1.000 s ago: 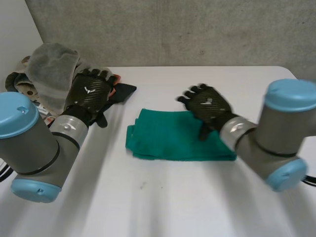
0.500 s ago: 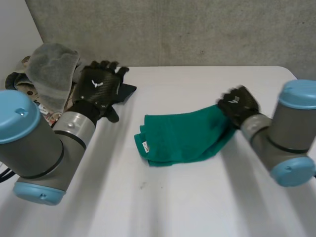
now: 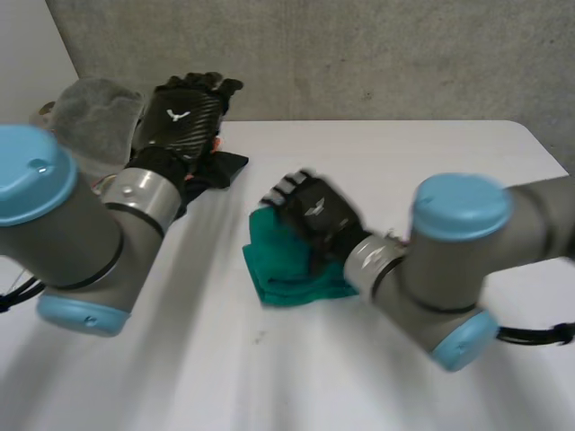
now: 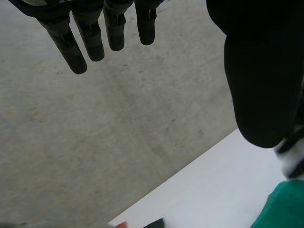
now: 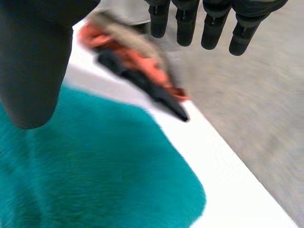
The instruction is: Fold the laundry.
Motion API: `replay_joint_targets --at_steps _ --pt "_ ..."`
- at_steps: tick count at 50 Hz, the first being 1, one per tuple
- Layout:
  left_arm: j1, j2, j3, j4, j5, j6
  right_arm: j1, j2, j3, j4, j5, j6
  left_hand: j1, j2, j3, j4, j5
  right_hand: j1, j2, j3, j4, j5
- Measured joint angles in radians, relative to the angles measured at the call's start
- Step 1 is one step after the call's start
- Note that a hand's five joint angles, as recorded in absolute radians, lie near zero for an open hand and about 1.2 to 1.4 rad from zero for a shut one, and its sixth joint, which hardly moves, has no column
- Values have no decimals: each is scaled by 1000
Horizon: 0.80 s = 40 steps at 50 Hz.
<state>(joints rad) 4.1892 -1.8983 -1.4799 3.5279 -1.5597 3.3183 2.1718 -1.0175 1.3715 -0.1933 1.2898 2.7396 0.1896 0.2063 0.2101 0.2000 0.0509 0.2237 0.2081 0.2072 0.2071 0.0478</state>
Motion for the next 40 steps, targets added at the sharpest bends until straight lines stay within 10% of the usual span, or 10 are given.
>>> replay_joint_targets --at_steps 10,26,40 --pt "-133 -249 260 -210 -12 -81 -179 -56 -52 210 -12 397 1 0 0 0 0 0 0 0 0 0" --pt "-157 -488 341 -466 -243 -99 -177 321 -359 417 -61 251 2 0 0 0 0 0 0 0 0 0" --pt "-145 -330 329 -422 -192 -95 -178 99 -189 304 91 113 0 0 0 0 0 0 0 0 0 0"
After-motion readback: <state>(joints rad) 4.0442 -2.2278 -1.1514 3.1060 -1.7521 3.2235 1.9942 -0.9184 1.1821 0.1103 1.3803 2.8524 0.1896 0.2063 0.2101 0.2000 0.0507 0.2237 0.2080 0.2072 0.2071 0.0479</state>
